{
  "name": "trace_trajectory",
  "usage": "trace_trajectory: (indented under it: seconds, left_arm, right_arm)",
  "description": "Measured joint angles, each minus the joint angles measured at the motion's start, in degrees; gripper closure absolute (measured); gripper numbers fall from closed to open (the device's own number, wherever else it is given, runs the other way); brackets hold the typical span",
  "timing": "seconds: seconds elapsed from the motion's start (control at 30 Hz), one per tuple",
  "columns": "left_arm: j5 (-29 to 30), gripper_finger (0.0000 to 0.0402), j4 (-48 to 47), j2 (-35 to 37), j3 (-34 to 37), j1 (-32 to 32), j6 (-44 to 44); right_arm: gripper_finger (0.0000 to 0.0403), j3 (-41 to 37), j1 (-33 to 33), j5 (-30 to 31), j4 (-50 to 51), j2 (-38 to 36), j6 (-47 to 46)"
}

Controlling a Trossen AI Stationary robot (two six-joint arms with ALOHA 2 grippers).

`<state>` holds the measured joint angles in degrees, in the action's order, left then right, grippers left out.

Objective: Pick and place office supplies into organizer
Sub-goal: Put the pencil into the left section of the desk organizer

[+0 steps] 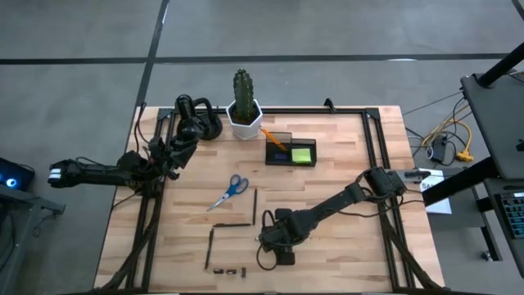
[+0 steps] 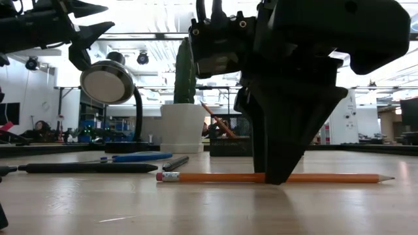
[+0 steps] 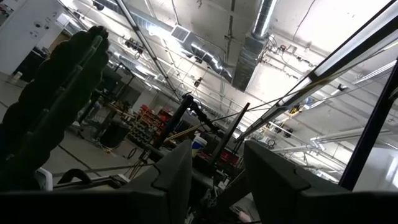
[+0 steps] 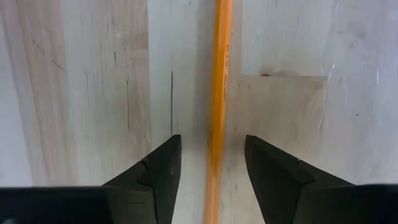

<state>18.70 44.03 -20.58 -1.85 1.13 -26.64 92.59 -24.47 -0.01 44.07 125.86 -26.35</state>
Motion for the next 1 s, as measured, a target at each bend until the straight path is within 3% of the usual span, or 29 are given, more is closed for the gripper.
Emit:
trace_trajectory:
  seconds: [1.0]
  left_arm:
    - [0.00, 0.0272, 0.02, 0.26, 0.00, 0.00, 0.01]
  right_arm:
    - [0.0333, -3.11, 0.04, -1.94, -3.52, -0.47, 3.85]
